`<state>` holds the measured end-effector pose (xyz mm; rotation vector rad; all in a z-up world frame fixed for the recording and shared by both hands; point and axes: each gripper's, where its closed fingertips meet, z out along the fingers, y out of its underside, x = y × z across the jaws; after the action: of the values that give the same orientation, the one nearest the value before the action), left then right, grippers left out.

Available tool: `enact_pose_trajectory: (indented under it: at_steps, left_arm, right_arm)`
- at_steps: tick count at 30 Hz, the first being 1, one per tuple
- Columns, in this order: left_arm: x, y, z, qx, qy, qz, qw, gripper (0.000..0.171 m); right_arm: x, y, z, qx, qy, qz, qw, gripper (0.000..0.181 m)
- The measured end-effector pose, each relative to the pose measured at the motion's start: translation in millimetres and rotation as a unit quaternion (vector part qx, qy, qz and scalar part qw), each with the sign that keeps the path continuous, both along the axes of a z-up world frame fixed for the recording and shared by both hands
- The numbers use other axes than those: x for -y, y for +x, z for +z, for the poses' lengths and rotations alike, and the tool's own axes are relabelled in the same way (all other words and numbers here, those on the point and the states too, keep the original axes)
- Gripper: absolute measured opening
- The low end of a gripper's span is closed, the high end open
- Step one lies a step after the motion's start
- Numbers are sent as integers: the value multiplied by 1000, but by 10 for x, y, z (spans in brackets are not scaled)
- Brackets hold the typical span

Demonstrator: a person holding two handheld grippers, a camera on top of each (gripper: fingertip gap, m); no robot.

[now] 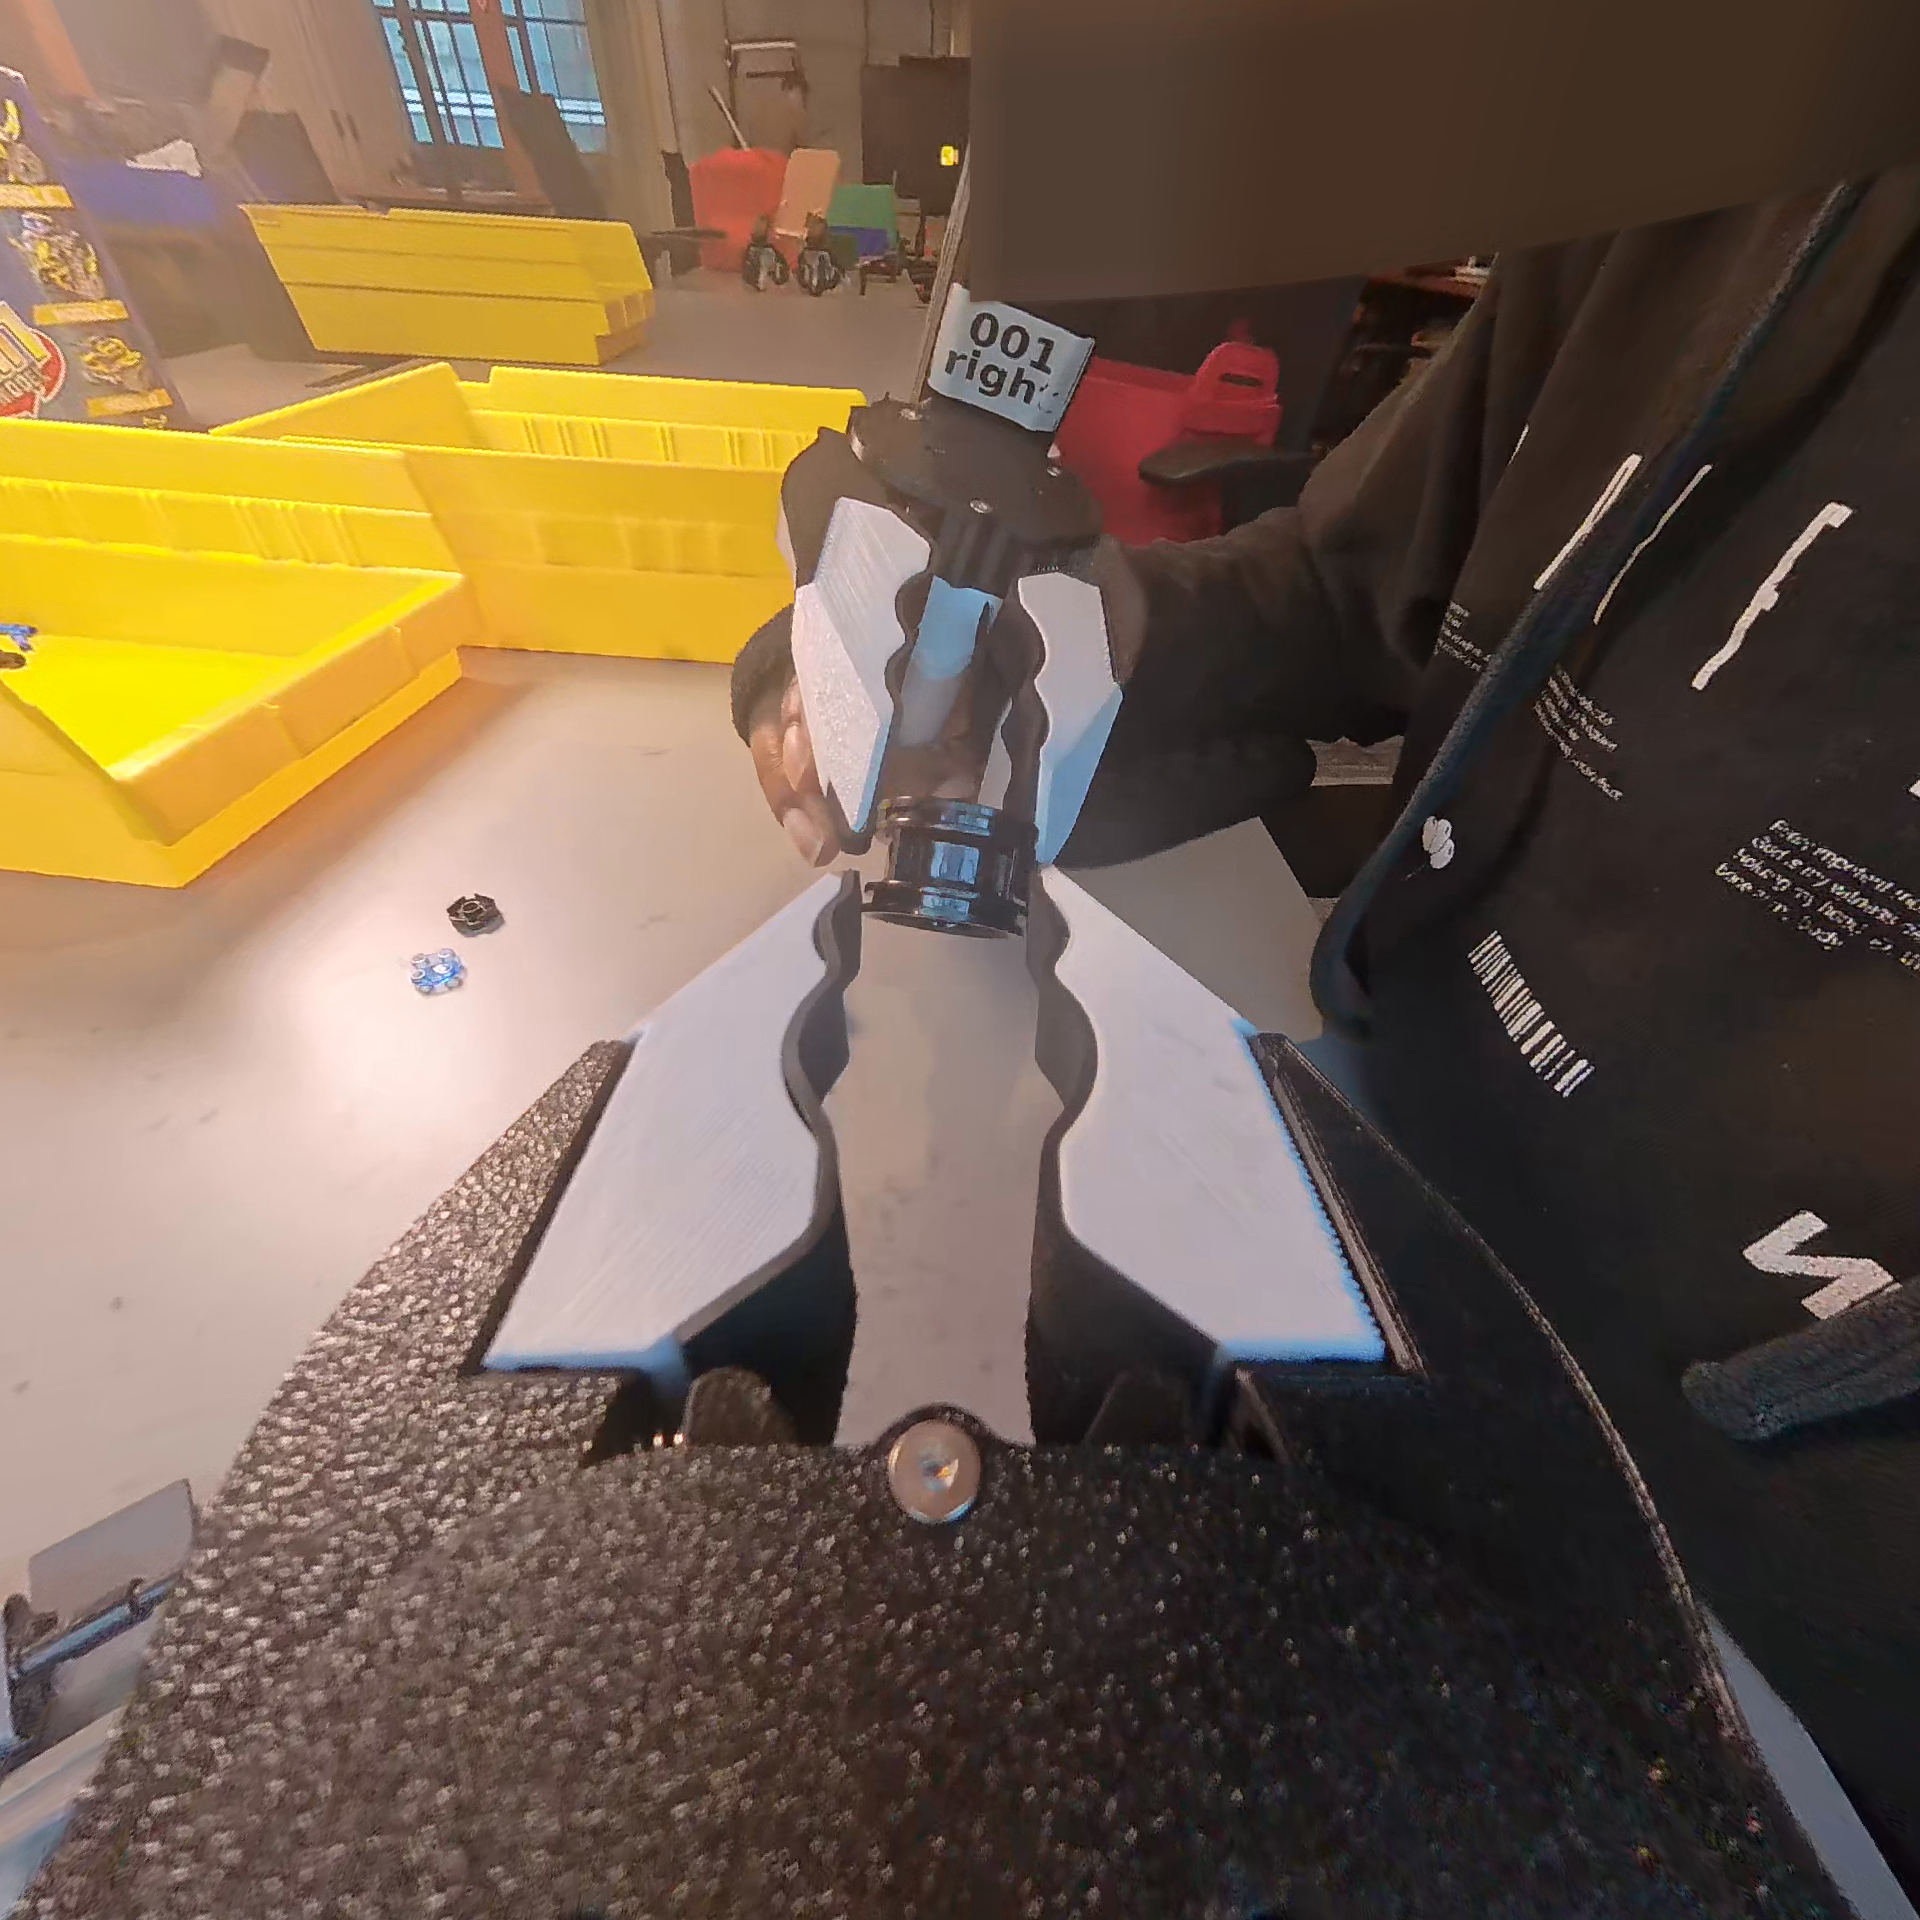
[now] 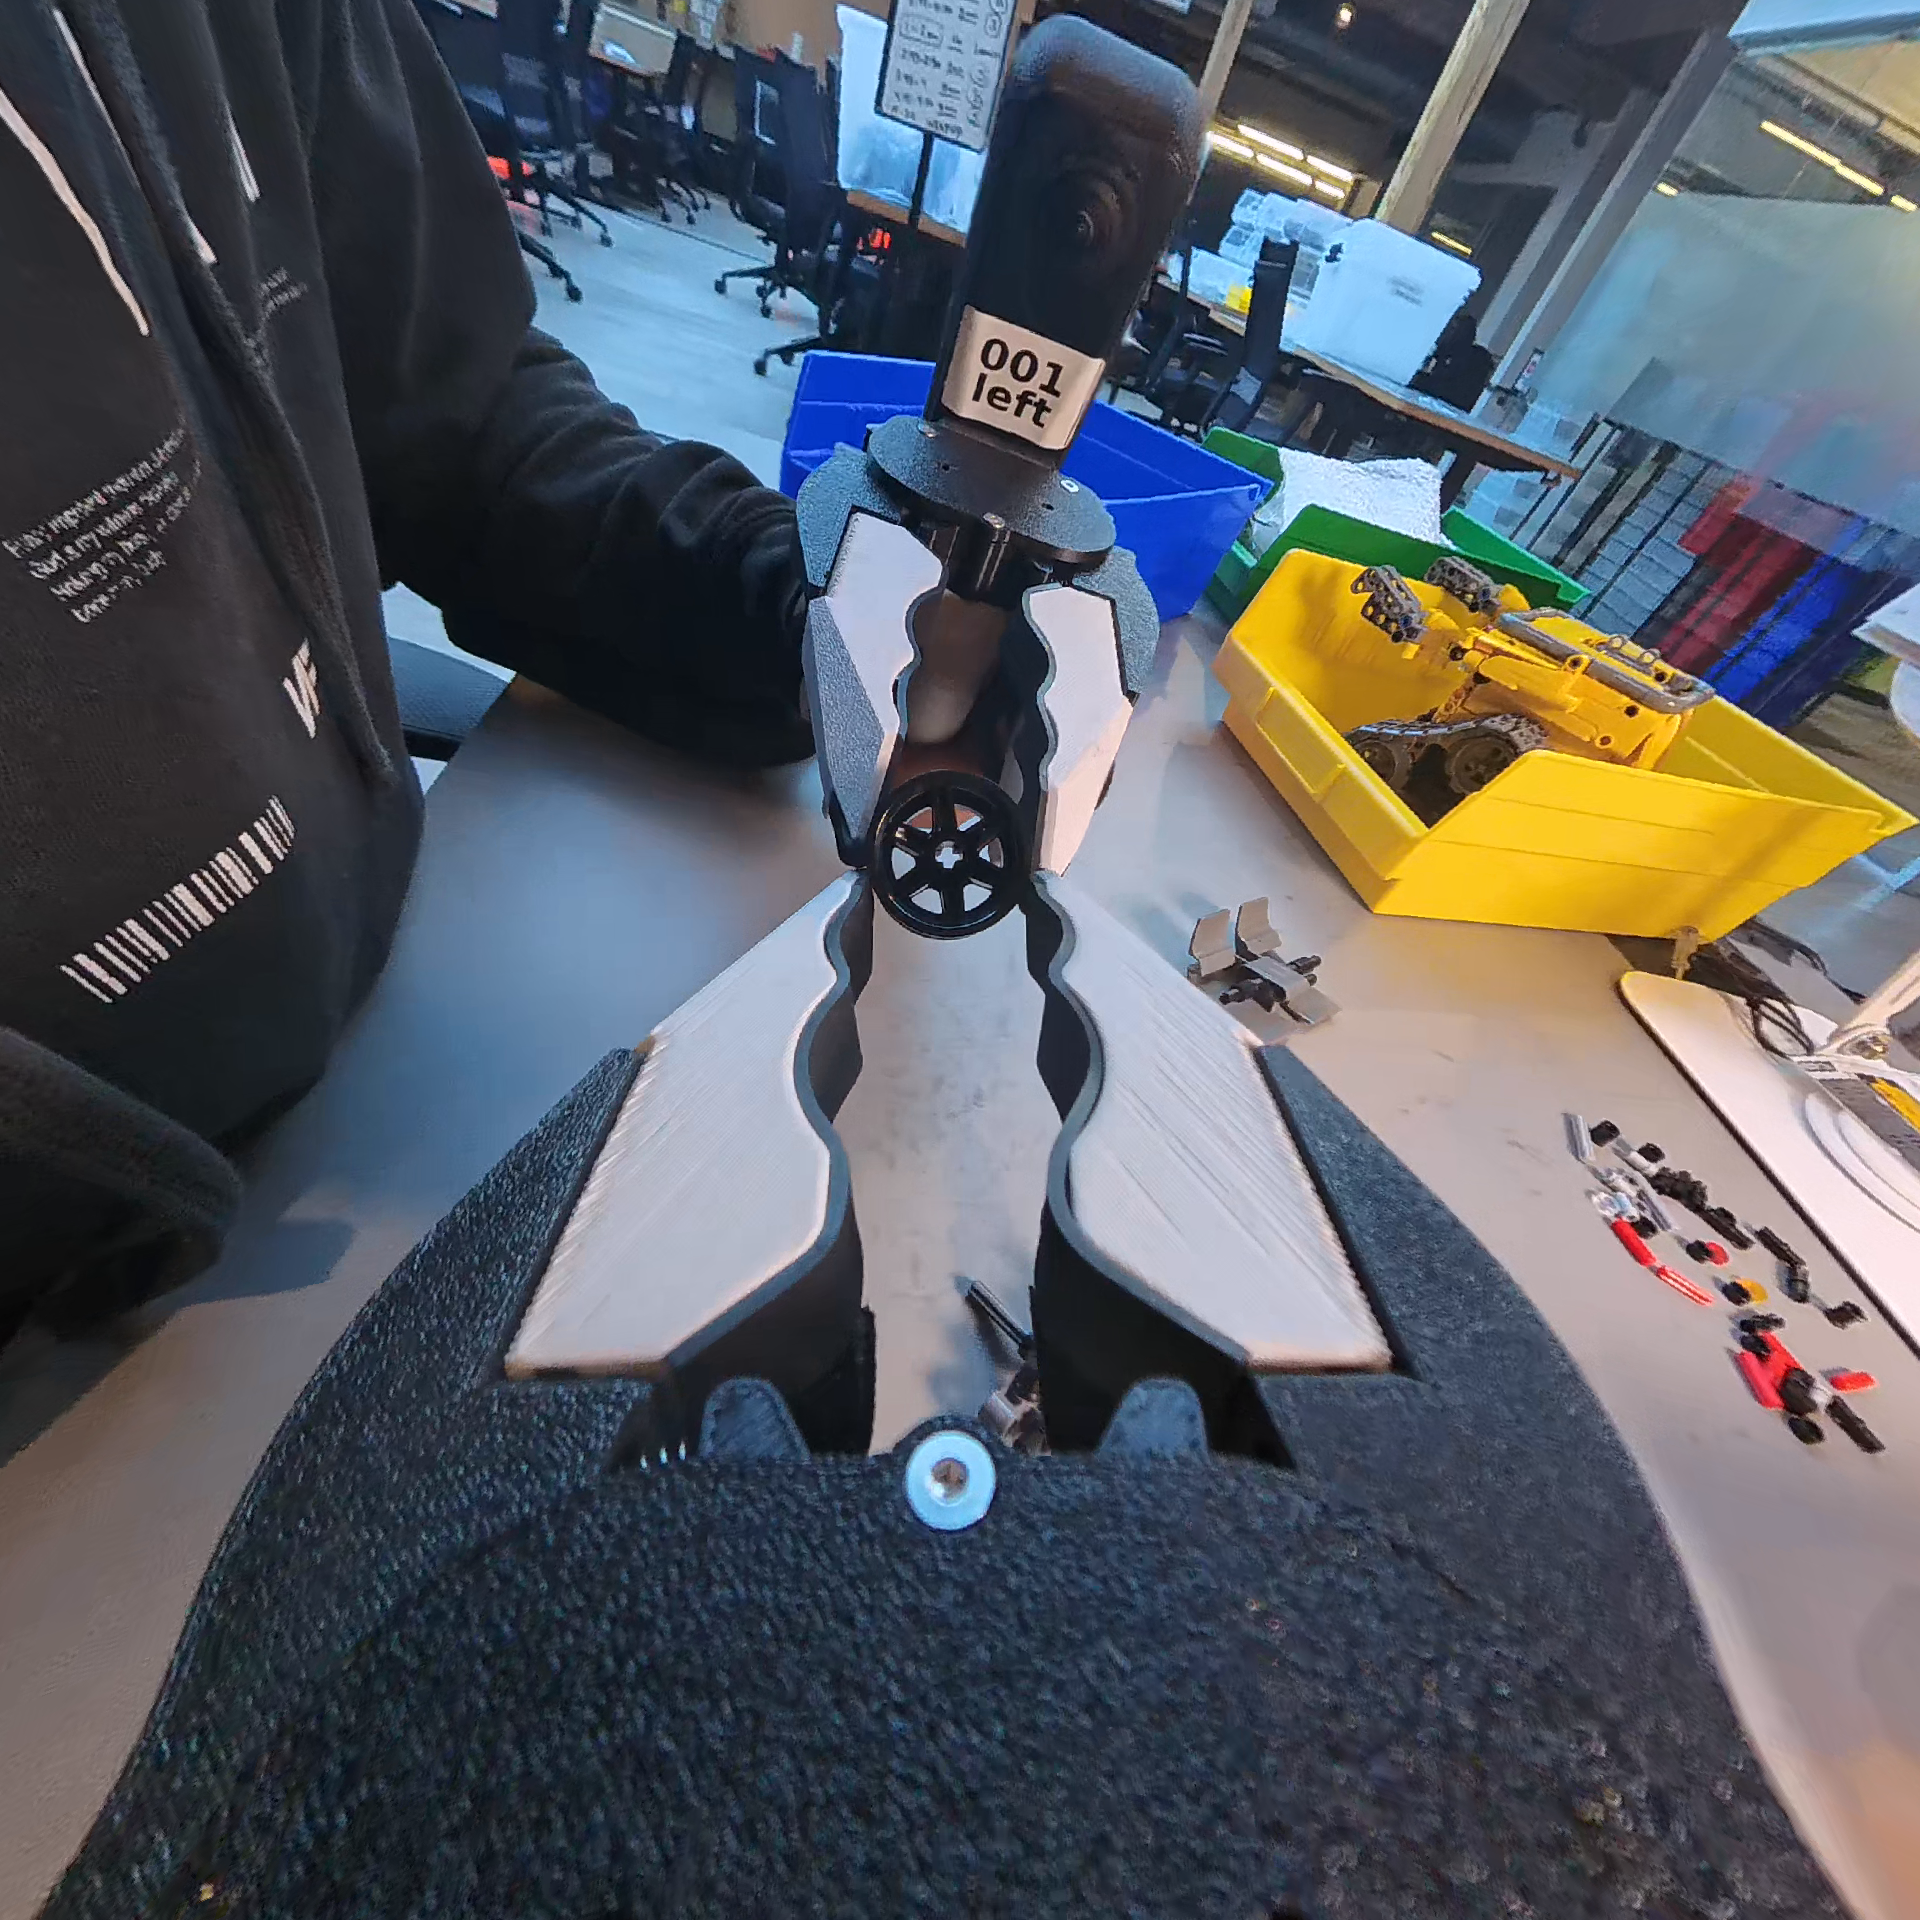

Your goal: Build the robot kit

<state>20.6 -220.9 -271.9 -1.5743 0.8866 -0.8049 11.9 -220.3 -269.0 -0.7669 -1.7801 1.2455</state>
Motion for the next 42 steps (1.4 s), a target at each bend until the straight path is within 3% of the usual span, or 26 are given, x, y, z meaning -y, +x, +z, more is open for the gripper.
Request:
enact_pose_trajectory:
  at_steps: [8,12,14,17,20,25,29,33,35,42]
  left_arm:
    - [-6,-23,95,15,21,11,1000,31]
    - [-51,-67,71,5,8,23,1000,31]
    - [-126,-158,-43,-27,-10,46,999,31]
    - [-233,-331,-404,-115,-58,83,988,31]
    - [-240,-362,-712,-170,-108,90,975,31]
    - [-233,-359,-924,-202,-145,91,964,31]
    - [-239,-365,-948,-205,-151,95,962,31]
    - [-244,-350,-950,-204,-153,98,962,31]
    - [-245,-345,-951,-204,-154,100,962,31]
    - [-252,-334,-951,-207,-150,106,961,31]
  right_arm:
    - [-14,-25,83,-3,-72,7,997,29]
    - [-77,-35,39,10,-64,-2,998,30]
    - [-240,20,-9,35,-47,-8,998,32]
    - [-587,195,-277,139,-26,-11,990,31]
    - [-805,285,-539,211,8,-11,977,18]
    - [-745,243,-746,281,30,34,959,22]
    - [-703,215,-883,311,49,26,949,26]
    - [-700,208,-995,331,59,-21,942,25]
    - [-722,195,-1018,340,54,-64,937,14]
    - [-654,165,-982,351,-57,-182,917,11]
